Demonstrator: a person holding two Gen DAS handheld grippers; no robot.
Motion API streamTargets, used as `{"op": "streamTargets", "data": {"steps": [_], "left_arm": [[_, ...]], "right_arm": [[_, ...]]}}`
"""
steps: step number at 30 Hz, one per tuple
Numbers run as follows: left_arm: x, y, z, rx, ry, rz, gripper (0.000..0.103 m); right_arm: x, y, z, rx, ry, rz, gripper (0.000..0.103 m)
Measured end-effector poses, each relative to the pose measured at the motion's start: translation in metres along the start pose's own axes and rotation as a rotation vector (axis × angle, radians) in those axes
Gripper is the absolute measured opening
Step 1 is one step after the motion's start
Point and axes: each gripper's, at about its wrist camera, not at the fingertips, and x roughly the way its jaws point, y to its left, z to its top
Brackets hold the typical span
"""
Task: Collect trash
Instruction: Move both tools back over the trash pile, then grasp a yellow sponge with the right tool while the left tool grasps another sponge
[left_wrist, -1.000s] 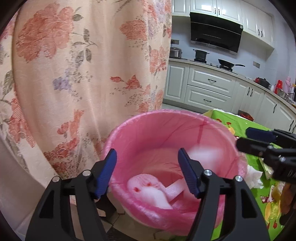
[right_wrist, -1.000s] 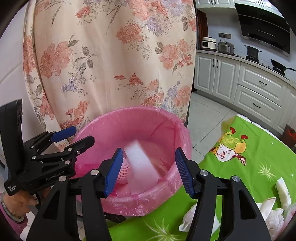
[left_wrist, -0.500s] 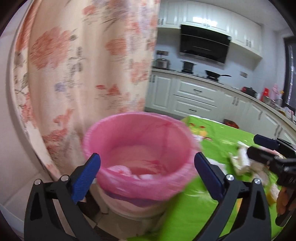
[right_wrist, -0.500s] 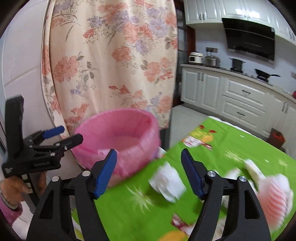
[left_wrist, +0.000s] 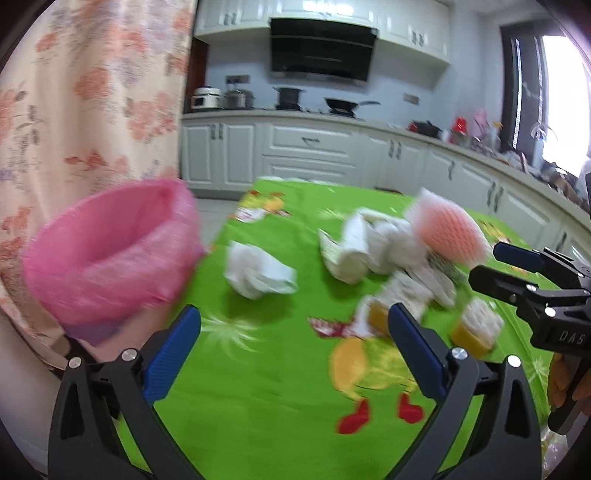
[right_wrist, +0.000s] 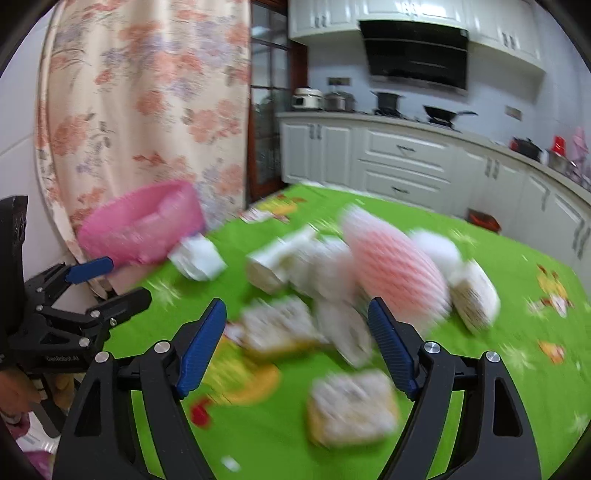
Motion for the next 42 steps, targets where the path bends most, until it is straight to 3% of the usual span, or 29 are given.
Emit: {"op": "streamTargets", "data": {"steps": [10,22,25,26,30,38,42], "left_arm": [[0.032,-0.051,-0.013,0.098,0.071,-0.024,0.098],[0.042,-0.044,-0.012,0.075,0.11,-0.027,0.098],[0.046,-0.048,-0.009,0.094,0.121,-0.026,0.098],[0.048,-0.05,-0.007,0.103,0.123,-0.029,0.098],[0.057,-0.062,-0.005,0.116,0.143,-0.051,0.098],[0.084,-0.082,0.005,0.101,0.19,-0.059,0.097],[0.103,-0.091,0.009,0.106,0.231,-0.049,0.081]], "right_arm": [[0.004,-0.03,-0.042,0.057,0.098,-0.054,0.08],[0.028,-0.031,-0.052,0.042,0.203,-0.091,0.079],[0.028,-0.031,-0.055,0.036,0.207,-0.081,0.068],[0.028,-0.031,-0.055,0.036,0.206,-0.069,0.06],[0.022,-0.03,-0.054,0.028,0.186,-0.074,0.054],[0.003,-0.055,-0.049,0.12,0.121,-0.097,0.051],[0.0,-0.062,-0.048,0.148,0.11,-0.106,0.051]]}}
